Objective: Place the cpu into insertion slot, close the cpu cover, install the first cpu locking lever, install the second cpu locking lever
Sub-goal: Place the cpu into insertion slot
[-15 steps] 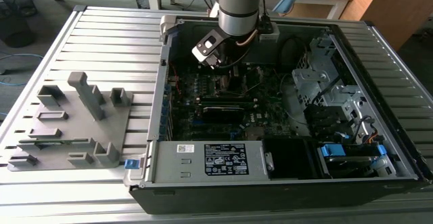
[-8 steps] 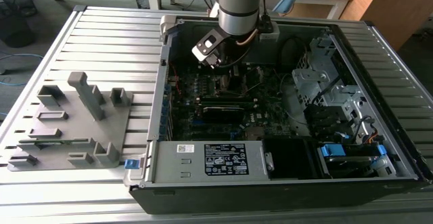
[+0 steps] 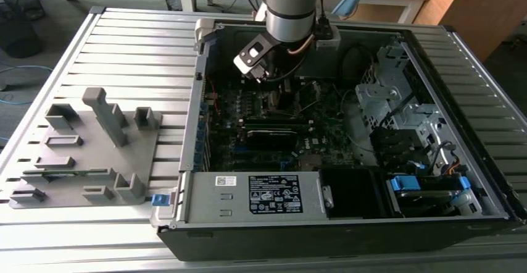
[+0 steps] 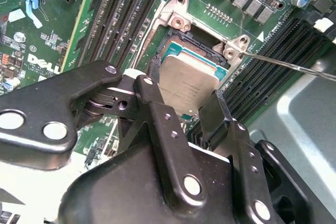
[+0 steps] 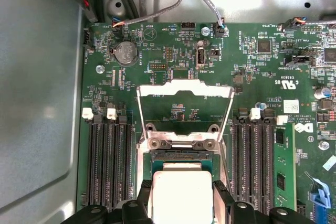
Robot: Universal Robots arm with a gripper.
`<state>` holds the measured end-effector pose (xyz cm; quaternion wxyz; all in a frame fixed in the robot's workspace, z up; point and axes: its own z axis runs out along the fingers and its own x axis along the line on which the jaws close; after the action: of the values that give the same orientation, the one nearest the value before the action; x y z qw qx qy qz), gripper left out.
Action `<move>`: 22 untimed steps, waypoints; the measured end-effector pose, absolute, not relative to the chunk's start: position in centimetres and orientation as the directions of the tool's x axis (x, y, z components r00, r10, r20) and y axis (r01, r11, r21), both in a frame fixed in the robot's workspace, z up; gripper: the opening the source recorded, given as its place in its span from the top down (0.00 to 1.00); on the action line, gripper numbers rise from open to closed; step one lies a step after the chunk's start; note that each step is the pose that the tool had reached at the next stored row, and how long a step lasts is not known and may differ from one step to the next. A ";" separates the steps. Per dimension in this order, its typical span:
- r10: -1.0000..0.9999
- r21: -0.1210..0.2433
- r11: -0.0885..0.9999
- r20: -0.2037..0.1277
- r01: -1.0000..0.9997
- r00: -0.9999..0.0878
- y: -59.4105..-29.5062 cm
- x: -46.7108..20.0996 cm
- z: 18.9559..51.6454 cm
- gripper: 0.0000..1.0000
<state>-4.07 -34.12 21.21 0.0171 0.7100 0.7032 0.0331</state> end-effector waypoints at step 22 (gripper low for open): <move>1.000 0.071 -0.010 0.023 0.997 0.009 -34.1 -4.1 21.6 0.46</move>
<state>-4.07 -34.12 21.65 0.0171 0.7100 0.7032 0.0331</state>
